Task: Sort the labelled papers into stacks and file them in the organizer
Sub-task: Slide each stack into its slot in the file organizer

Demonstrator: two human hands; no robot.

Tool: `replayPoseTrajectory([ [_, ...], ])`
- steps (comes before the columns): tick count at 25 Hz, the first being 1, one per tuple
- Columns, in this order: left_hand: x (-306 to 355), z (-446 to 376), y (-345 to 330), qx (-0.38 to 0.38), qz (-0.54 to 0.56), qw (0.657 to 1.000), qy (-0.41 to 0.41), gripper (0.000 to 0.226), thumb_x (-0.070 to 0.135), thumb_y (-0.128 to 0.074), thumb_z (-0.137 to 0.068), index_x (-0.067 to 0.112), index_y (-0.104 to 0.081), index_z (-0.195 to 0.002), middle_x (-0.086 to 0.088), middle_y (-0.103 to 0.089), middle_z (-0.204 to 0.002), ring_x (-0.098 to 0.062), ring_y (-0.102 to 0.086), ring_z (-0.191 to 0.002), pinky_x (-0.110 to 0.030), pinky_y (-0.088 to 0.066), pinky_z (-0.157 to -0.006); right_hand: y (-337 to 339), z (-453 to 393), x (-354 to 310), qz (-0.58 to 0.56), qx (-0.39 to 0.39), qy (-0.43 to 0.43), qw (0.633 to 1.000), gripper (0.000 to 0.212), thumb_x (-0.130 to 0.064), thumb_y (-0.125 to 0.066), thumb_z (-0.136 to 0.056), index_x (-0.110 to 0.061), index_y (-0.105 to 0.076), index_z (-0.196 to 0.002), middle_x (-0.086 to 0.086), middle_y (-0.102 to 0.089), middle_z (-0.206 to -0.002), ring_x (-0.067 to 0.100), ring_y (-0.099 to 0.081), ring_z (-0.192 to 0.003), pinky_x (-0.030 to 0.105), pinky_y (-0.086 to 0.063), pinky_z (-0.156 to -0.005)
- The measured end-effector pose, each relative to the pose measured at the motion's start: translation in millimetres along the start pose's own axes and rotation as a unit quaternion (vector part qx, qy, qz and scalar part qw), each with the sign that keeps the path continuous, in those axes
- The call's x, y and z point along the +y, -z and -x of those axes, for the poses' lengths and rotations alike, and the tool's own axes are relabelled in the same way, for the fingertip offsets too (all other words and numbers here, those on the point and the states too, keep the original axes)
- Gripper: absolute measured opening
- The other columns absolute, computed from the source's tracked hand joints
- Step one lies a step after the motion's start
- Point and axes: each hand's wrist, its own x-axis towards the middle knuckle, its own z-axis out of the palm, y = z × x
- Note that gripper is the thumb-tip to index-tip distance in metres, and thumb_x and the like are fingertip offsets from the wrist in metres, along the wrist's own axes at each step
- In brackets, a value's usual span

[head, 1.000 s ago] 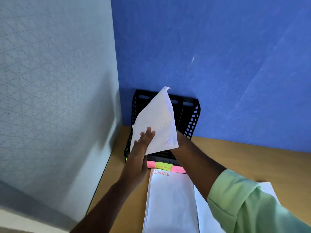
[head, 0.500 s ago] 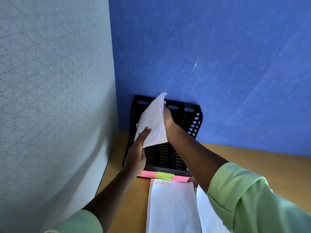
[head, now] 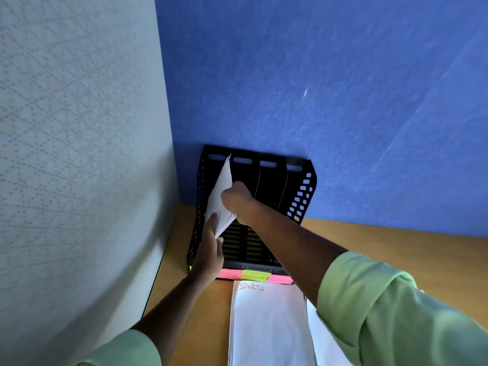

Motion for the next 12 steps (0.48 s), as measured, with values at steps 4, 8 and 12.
replayPoseTrajectory([
  [4,-21,0,0,0.006,-0.05,0.996,0.068,0.064,-0.005,-0.045,-0.095,0.013,-0.023,-0.153,-0.007,-0.037,-0.154,-0.023,-0.043,-0.138,-0.039,-0.042,-0.11,-9,-8,-2,0.022,0.03,0.007,0.999,0.031,-0.007,-0.051,-0.095,0.0,-0.055,-0.125,0.016,-0.061,-0.118,0.019,-0.055,-0.08,0.029,-0.048,-0.063],
  [8,-24,-6,5,0.014,-0.081,0.992,0.096,0.066,-0.011,-0.049,-0.091,0.008,-0.029,-0.151,-0.013,-0.043,-0.15,-0.028,-0.047,-0.135,-0.042,-0.046,-0.107,-16,-13,-1,-0.052,0.006,-0.007,0.999,0.056,-0.018,-0.062,-0.092,-0.002,-0.042,-0.141,0.014,-0.058,-0.129,0.022,-0.058,-0.095,0.027,-0.046,-0.06],
  [12,-30,-10,10,0.019,-0.06,0.994,0.089,0.064,-0.004,-0.056,-0.091,0.012,-0.032,-0.148,-0.012,-0.05,-0.141,-0.027,-0.051,-0.13,-0.041,-0.05,-0.102,-14,-12,17,-0.112,-0.003,0.009,0.994,0.083,-0.047,-0.075,-0.08,-0.009,-0.038,-0.143,0.008,-0.057,-0.132,0.026,-0.06,-0.114,0.038,-0.054,-0.088],
])
